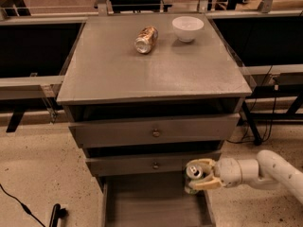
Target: Place green can into bottom drawer
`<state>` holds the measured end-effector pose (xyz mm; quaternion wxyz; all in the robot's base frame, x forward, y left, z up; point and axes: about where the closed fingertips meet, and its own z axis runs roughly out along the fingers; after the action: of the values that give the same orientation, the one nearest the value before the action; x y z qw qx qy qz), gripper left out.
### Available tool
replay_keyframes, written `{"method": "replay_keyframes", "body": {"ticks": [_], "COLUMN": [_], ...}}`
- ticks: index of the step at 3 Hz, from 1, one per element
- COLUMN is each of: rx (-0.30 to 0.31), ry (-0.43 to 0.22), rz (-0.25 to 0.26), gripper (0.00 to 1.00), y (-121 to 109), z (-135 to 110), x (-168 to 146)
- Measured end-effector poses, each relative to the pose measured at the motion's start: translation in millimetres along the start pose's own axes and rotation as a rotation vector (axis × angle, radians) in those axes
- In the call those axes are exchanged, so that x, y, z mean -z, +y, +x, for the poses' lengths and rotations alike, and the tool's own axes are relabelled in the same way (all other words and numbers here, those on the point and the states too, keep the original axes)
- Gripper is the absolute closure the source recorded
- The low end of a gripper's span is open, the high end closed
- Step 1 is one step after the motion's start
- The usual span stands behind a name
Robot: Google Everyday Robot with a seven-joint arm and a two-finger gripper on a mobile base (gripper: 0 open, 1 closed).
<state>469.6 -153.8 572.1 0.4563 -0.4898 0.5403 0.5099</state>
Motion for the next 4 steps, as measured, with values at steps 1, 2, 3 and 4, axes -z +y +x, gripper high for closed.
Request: {"method": "replay_keyframes", "body": {"ticks": [1, 2, 3, 4], "rx": [-0.007, -0.007, -0.014, 0.008], "ry": [0.117, 0.117, 0.1, 0.062], "rz": [-0.028, -0.028, -0.031, -0.008], "gripper": [1.0, 1.0, 1.0, 1.0], "y": [27, 27, 17, -5], "z": [75, 75, 90, 117], "x": [-17, -17, -45, -105]}}
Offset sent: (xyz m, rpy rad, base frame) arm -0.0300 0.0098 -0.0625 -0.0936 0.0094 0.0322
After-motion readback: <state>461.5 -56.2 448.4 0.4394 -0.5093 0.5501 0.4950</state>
